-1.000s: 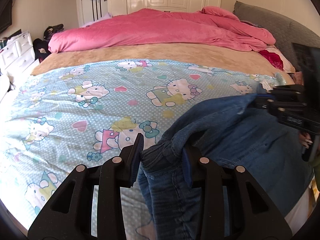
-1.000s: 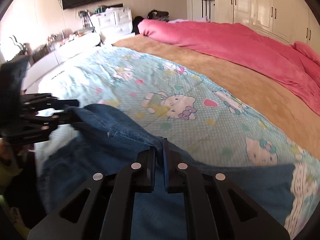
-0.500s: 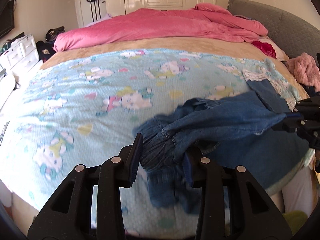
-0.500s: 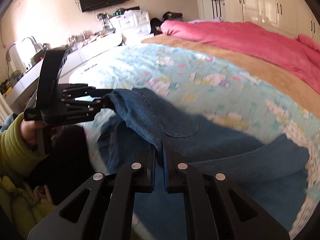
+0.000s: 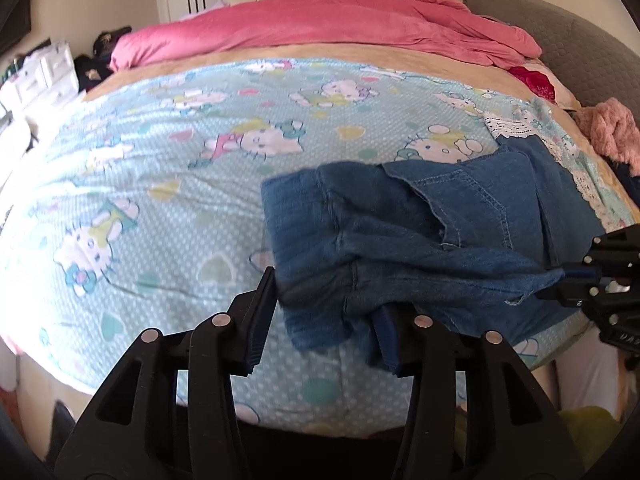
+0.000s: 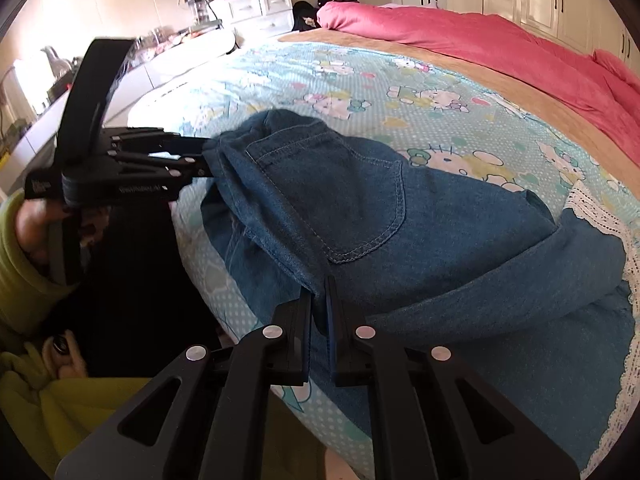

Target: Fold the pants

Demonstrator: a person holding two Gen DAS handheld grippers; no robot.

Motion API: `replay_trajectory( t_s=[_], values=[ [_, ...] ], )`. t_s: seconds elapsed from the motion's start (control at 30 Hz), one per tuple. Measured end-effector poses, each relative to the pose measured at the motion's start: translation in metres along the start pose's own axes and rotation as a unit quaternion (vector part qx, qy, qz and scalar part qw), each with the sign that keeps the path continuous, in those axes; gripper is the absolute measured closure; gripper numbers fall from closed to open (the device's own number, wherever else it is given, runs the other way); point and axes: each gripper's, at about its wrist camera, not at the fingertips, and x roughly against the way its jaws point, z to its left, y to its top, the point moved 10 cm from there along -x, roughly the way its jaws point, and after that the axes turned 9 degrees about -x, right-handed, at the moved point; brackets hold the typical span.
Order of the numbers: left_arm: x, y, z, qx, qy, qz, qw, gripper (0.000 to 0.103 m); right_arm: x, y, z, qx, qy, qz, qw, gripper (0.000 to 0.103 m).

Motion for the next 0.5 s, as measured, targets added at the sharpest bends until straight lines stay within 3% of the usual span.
replay_trajectory(
  t_s=[0.17,0.5],
  values=[
    [0.014,-0.004,0.009,0.042,-0.019,-0.006,0.9989,0.049,-0.003,-0.002,0.0,-0.004,-0.005,0.007,1.0,0.094],
    [0.055,-0.001,0.042,0.095,0.006,-0.043,0.9945,0.044,0.0,-0.001,0.002,-0.01,-0.016,0.01,1.0,0.09]
  ],
)
